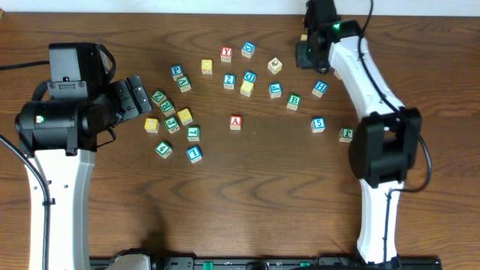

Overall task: Spell out AI2
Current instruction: 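Lift the red I block and carry it toward the A block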

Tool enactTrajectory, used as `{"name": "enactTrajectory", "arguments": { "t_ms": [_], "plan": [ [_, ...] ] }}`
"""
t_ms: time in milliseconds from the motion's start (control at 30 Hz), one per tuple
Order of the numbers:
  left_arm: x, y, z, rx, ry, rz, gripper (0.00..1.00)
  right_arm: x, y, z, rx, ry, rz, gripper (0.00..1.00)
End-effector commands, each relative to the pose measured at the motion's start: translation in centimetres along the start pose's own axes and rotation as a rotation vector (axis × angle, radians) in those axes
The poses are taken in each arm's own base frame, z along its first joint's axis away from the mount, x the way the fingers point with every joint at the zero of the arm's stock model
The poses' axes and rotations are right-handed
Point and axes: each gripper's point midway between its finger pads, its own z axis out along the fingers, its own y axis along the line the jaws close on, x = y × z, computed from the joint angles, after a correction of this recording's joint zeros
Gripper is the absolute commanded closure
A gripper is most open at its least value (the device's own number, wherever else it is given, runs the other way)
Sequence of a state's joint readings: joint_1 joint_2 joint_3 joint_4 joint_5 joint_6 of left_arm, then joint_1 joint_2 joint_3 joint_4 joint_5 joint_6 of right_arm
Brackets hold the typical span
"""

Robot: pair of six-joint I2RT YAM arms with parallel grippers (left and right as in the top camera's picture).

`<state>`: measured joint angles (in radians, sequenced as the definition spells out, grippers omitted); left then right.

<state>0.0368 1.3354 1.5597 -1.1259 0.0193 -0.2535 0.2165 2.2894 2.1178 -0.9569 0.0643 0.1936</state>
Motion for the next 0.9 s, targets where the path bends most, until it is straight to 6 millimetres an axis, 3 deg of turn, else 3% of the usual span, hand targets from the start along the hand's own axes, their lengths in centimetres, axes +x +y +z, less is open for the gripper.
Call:
{"name": "enactTrajectory", "arguments": {
  "t_ms": [0, 300, 600, 867],
  "plan": [
    [0.1, 0.4, 0.4, -0.018, 0.011, 0.015, 0.02, -1.6, 0.1, -4.1, -0.011, -0.071, 0.008, 0.75],
    [0.1, 0.3, 0.4, -0.018, 0.011, 0.015, 0.02, -0.4, 1.1, -8.2, -0.092, -0.039, 0.005, 0.75],
    [0.1, 0.3, 0.4, -0.018, 0.011, 0.015, 0.02, 3.3, 2.4, -8.7, -0.141, 0.11, 0.007, 0.74],
    [0.1, 0.4, 0.4, -0.018, 0.011, 0.015, 0.02, 6.2, 5.5, -9.0, -0.148, 0.196, -0.046, 0.71]
  ]
}}
